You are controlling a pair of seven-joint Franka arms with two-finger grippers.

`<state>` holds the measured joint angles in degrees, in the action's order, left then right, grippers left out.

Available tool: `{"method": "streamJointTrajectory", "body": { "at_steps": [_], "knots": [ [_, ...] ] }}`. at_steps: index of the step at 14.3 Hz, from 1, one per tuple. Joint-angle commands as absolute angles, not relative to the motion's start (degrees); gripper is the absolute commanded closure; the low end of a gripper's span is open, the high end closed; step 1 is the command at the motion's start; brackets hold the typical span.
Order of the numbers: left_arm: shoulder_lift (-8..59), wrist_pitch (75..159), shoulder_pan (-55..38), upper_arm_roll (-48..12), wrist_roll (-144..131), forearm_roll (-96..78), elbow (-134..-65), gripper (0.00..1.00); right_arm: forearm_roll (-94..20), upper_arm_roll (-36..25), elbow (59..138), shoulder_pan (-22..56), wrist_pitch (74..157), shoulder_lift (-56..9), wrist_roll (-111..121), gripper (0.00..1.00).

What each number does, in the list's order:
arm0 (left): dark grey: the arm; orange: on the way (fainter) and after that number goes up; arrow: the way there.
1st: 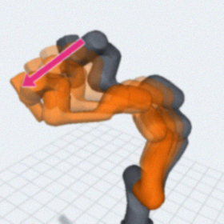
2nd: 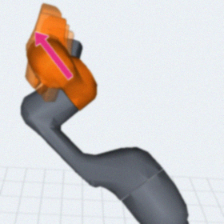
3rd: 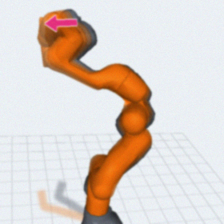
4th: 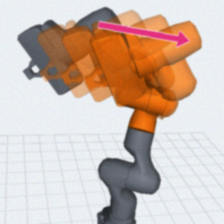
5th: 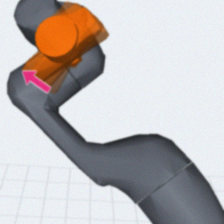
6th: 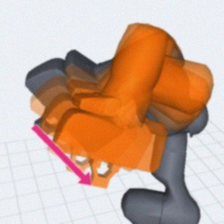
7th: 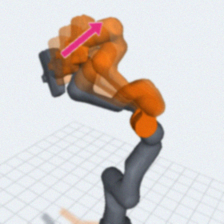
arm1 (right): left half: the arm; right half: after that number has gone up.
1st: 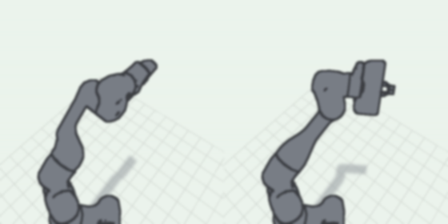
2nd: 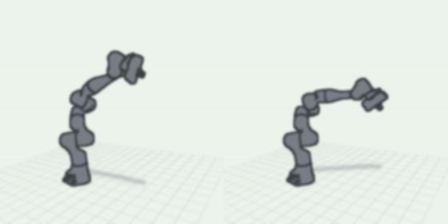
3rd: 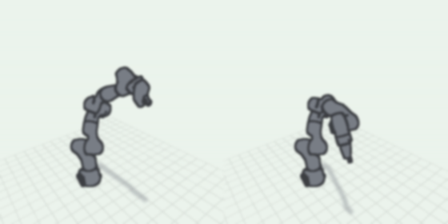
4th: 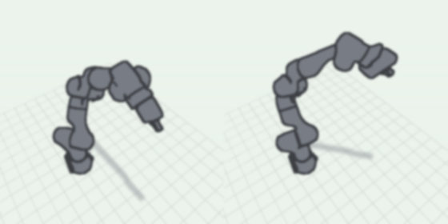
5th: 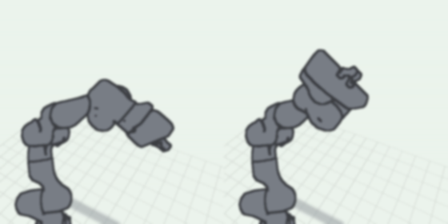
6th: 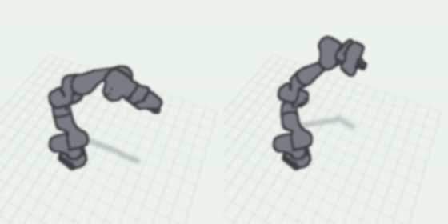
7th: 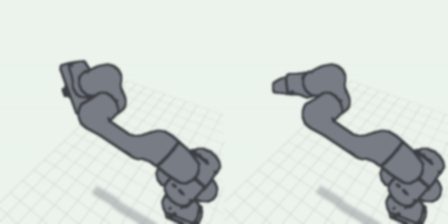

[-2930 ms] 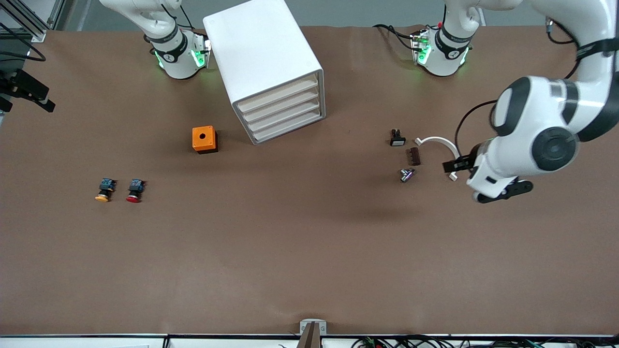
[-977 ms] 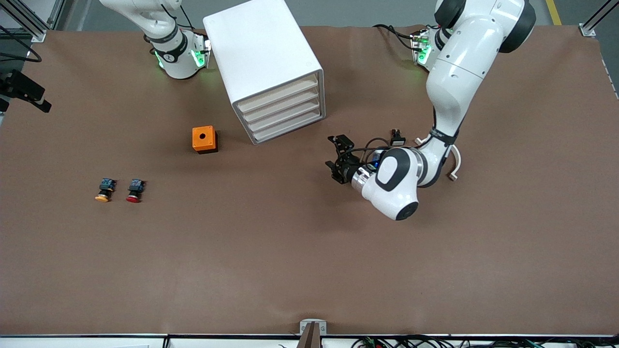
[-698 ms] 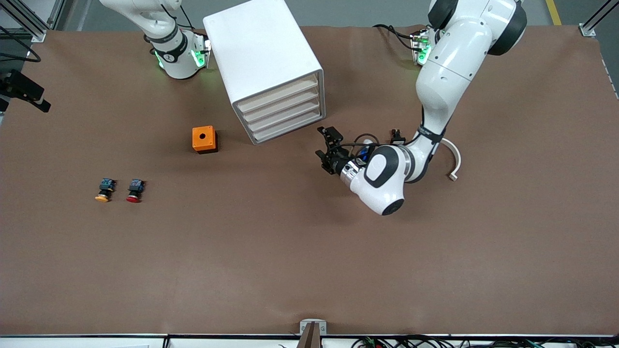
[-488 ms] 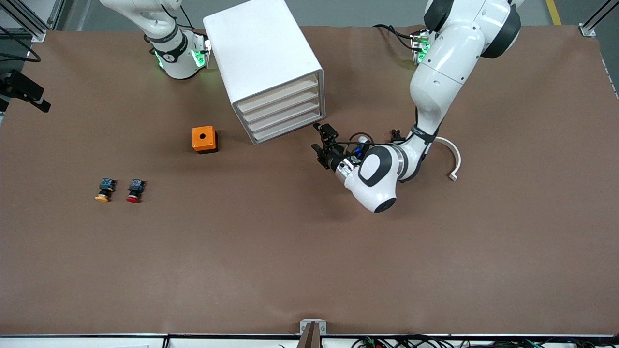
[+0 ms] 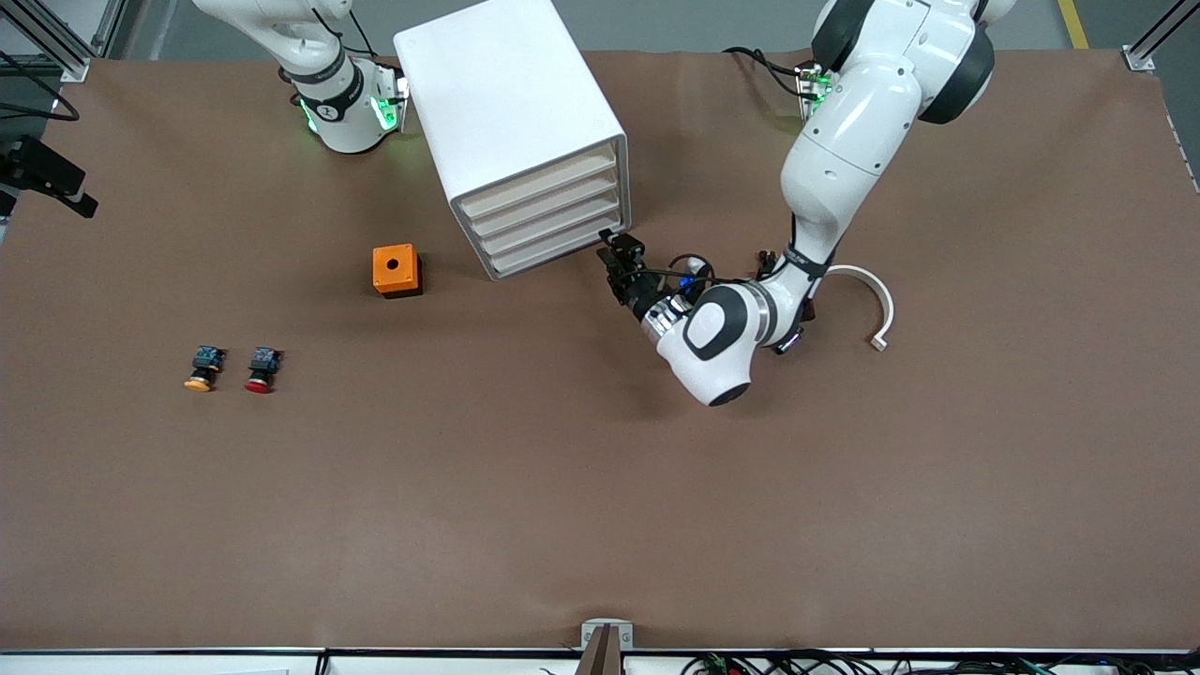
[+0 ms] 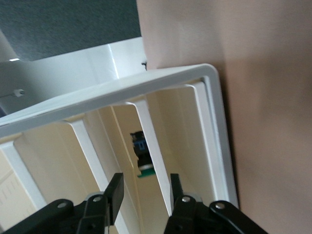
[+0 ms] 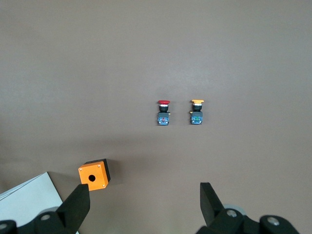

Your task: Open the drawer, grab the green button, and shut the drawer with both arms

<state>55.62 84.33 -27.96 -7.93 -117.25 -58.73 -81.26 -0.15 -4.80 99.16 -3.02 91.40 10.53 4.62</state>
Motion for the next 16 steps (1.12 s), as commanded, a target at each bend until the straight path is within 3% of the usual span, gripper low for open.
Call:
{"method": "streamJointTrajectory", "body": {
  "at_steps": [1,8,13,16],
  "knots": [
    [57.0,83.1,-29.4,-7.8,-118.9,-59.9,-80.3,0.54,0.7,-4.4,99.8,-3.7,90.8,11.3,5.0,0.0],
    [58.2,82.5,-31.7,-7.9,-122.0,-60.7,-80.9,0.54,-0.2,-4.4,99.3,-5.4,90.7,10.2,4.9,0.0],
    [58.2,81.7,-33.5,-7.8,-122.4,-60.6,-82.2,0.55,-0.1,-4.0,97.9,-4.6,90.8,2.9,5.0,0.0],
    [58.2,81.4,-33.7,-7.8,-123.3,-60.6,-82.3,0.72,0.5,-4.0,96.5,-4.4,91.3,1.7,5.4,0.0]
  ]
}}
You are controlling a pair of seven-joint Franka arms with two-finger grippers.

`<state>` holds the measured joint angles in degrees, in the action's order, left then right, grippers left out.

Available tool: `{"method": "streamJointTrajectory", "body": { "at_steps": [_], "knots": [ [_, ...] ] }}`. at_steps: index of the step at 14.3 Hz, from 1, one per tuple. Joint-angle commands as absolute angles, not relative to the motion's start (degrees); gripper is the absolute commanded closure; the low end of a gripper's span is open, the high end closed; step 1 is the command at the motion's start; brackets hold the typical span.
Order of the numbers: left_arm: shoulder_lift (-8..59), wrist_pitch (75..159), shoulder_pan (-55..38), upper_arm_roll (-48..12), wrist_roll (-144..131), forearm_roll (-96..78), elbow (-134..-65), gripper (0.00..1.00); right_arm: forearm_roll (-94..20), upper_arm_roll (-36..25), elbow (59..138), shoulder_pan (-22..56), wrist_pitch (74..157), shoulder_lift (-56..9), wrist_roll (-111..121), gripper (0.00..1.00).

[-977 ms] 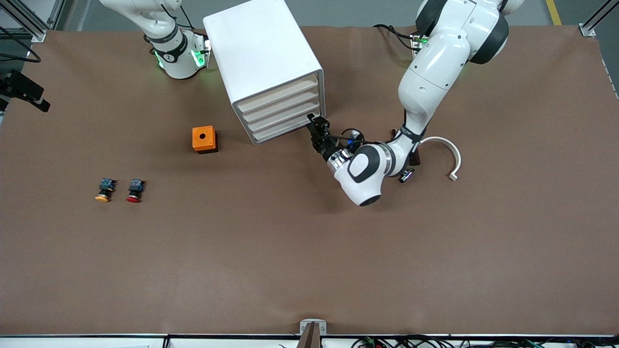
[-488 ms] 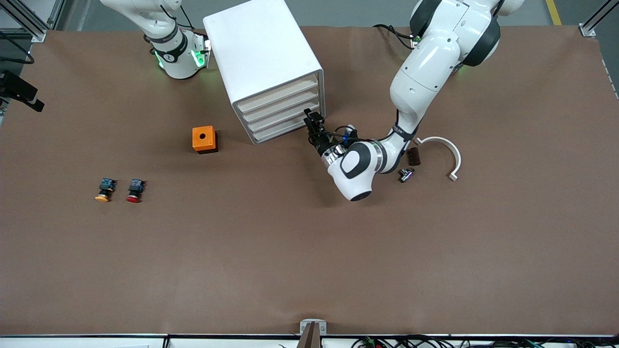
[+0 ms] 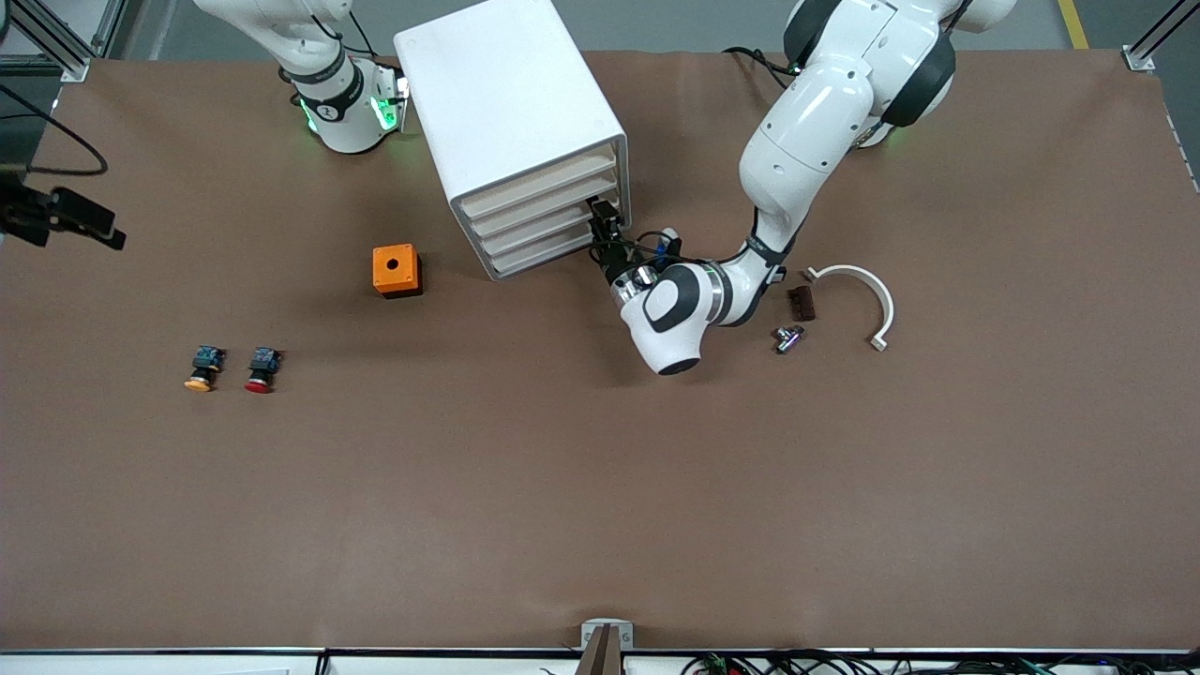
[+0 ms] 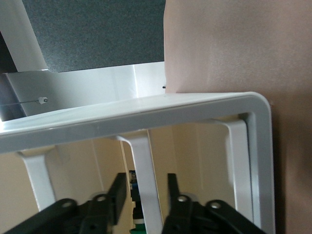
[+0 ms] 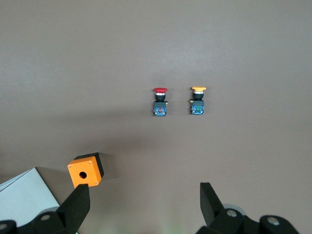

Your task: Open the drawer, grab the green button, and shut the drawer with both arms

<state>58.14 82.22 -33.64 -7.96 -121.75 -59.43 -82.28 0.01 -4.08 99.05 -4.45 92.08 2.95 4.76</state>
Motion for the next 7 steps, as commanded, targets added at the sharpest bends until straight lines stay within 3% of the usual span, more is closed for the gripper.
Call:
{"method": "streamJointTrajectory", "body": {
  "at_steps": [1,4,7],
  "knots": [
    [58.2,81.4,-33.7,-7.8,-123.6,-60.6,-82.3,0.8,0.6,-4.0,96.5,-4.5,91.4,1.3,5.5,0.0],
    [58.2,81.4,-33.6,-7.7,-123.6,-60.6,-82.1,0.95,0.8,-4.2,95.7,-5.4,92.0,-2.8,8.5,0.0],
    [58.1,81.4,-32.6,-7.6,-123.6,-60.6,-82.0,0.96,3.2,-4.3,95.2,-4.8,92.0,-3.3,9.8,0.0]
  ]
}}
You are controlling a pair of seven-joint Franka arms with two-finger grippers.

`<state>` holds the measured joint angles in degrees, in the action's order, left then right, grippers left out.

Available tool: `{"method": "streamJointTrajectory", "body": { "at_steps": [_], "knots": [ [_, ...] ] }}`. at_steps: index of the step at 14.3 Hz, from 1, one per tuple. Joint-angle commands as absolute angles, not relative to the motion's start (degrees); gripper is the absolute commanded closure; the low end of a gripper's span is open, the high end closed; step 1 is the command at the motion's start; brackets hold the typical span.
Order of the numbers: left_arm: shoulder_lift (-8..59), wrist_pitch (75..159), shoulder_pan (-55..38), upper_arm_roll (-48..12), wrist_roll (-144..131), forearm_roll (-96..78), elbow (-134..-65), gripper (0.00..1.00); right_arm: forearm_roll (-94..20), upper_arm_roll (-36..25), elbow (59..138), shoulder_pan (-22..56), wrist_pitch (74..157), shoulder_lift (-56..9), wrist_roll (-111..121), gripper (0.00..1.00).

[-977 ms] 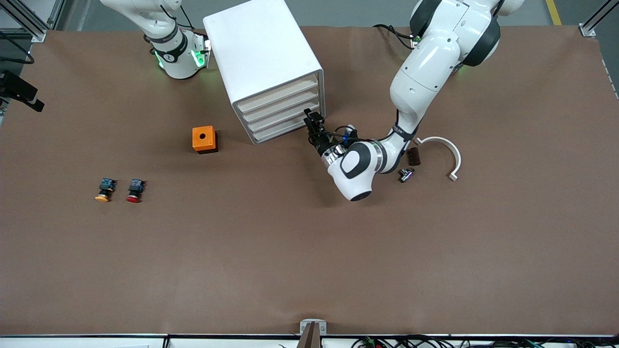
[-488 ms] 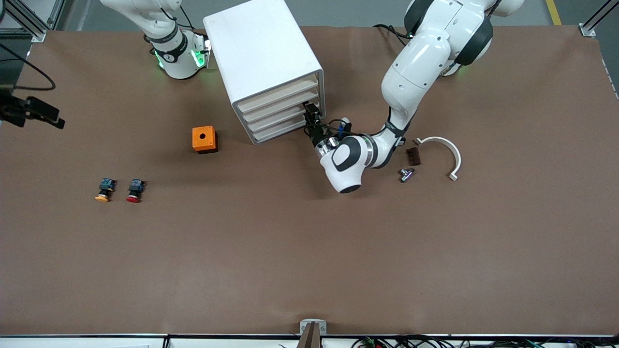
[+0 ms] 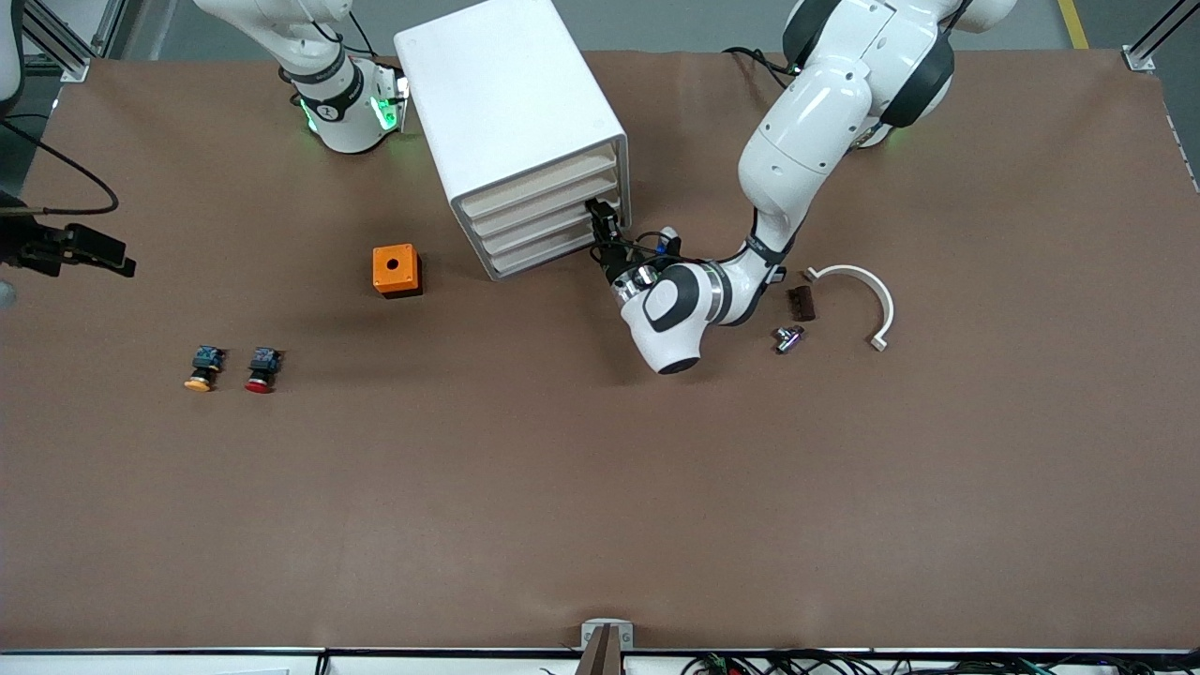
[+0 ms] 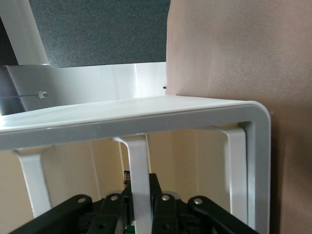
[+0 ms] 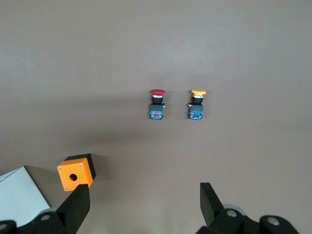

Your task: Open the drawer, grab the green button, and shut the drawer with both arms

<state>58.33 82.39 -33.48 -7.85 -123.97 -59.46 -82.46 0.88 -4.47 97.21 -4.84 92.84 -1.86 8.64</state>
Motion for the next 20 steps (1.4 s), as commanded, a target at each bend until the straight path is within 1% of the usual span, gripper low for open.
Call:
{"method": "streamJointTrajectory", "body": {
  "at_steps": [1,5,8,15,17,20],
  "knots": [
    [58.1,81.4,-32.2,-7.6,-123.6,-60.6,-82.0,0.96,4.6,-4.2,95.4,-4.7,92.0,-3.3,9.5,0.0],
    [57.9,81.4,-28.3,-7.3,-123.6,-60.6,-81.7,0.94,4.0,-4.1,95.4,-4.9,91.7,-3.3,7.9,0.0],
    [57.9,81.4,-25.3,-7.1,-123.7,-60.3,-81.7,0.93,2.0,-3.8,95.1,-3.8,90.6,-3.3,-0.3,0.0],
    [57.7,81.6,-20.7,-7.0,-123.4,-60.4,-80.9,0.92,1.1,-3.8,94.7,8.0,87.8,-3.1,-22.6,0.0],
    [57.7,81.7,-20.0,-6.7,-123.1,-60.4,-80.7,0.9,-3.9,-3.8,95.0,10.4,88.6,-3.2,-29.6,0.0],
    [57.8,81.8,-19.1,-6.7,-123.1,-60.4,-80.4,0.87,-4.7,-3.8,95.4,17.6,91.7,-3.4,-40.8,0.0]
  ]
}}
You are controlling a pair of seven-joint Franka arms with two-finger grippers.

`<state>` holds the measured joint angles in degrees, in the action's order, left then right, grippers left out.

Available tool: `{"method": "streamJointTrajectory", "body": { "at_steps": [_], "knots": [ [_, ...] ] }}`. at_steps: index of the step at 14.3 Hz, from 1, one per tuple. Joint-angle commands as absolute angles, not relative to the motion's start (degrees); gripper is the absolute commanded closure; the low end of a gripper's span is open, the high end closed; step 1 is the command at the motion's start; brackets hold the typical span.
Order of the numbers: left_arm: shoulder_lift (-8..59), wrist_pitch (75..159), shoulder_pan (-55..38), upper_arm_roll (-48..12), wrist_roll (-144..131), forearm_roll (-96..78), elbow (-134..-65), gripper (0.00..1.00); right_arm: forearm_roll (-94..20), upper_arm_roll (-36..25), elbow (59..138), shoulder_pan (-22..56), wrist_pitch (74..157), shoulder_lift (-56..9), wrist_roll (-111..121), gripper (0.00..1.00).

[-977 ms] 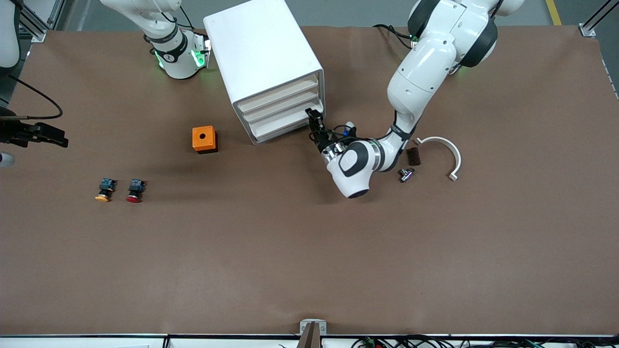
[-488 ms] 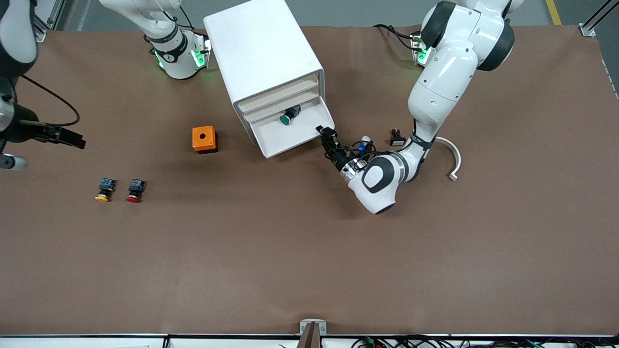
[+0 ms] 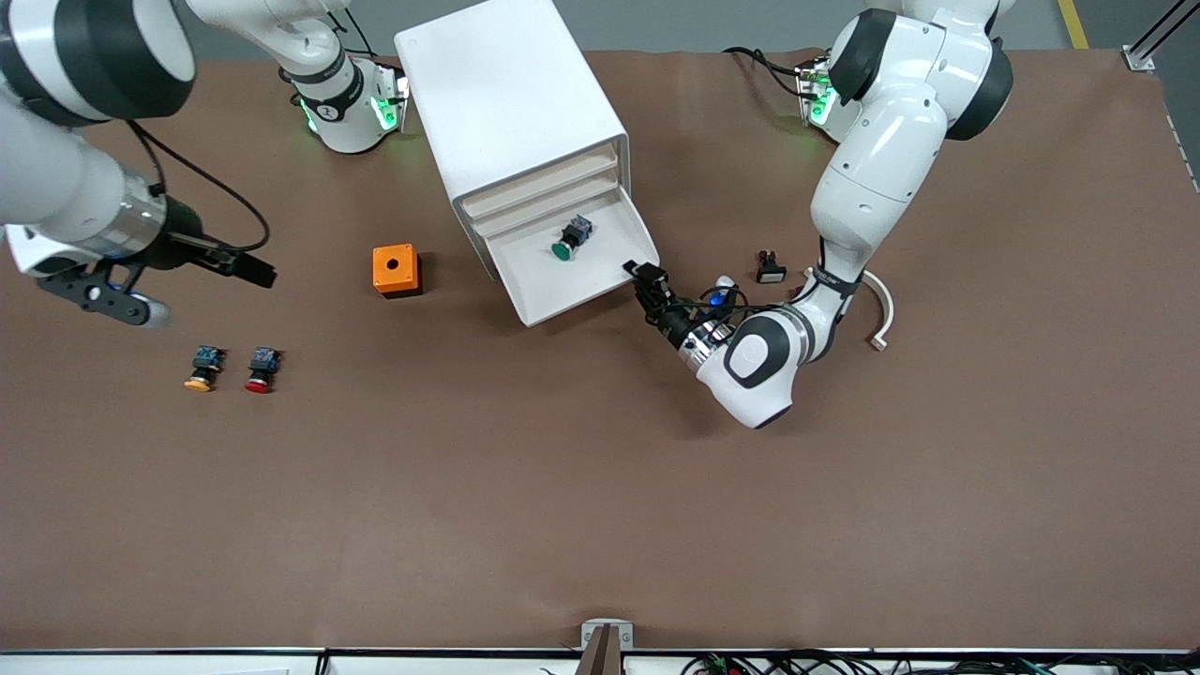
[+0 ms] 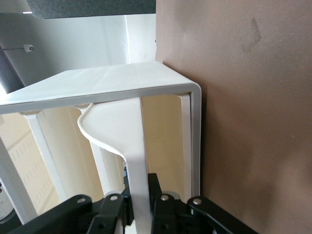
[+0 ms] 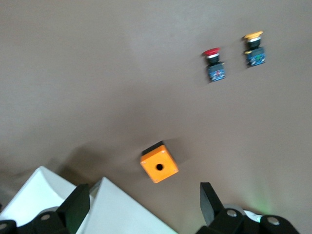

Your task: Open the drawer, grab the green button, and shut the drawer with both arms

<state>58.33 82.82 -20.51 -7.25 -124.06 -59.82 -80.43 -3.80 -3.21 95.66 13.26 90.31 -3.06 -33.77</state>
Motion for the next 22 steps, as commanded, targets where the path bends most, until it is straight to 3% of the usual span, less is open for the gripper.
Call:
{"method": "streamJointTrajectory", "body": {
  "at_steps": [1,2,4,5,12,22],
  "knots": [
    [57.9,81.9,-19.1,-6.7,-123.1,-60.4,-80.4,0.83,-4.7,-3.8,95.7,20.0,92.7,-3.7,-44.6,0.0],
    [57.9,82.2,-19.1,-6.7,-123.1,-60.4,-80.4,0.69,-4.7,-3.8,96.8,22.7,94.5,-3.8,-48.5,0.0],
    [57.9,82.2,-19.1,-6.6,-122.8,-60.4,-80.3,0.15,-4.8,-3.8,99.4,26.4,98.2,-3.6,-54.6,0.0],
    [57.9,82.4,-19.1,-6.3,-122.4,-60.0,-80.0,0.01,-4.8,-3.8,100.3,28.2,99.7,-3.6,-57.0,0.0],
    [57.0,81.9,-16.8,-5.1,-116.2,-53.5,-74.3,0.0,-5.7,-3.8,102.8,35.8,108.4,-6.6,-67.9,0.0],
    [48.7,85.3,-14.3,-4.9,-69.1,-31.3,-71.8,0.0,-5.0,-3.9,102.8,48.2,119.2,-18.9,-78.4,0.0]
  ]
}}
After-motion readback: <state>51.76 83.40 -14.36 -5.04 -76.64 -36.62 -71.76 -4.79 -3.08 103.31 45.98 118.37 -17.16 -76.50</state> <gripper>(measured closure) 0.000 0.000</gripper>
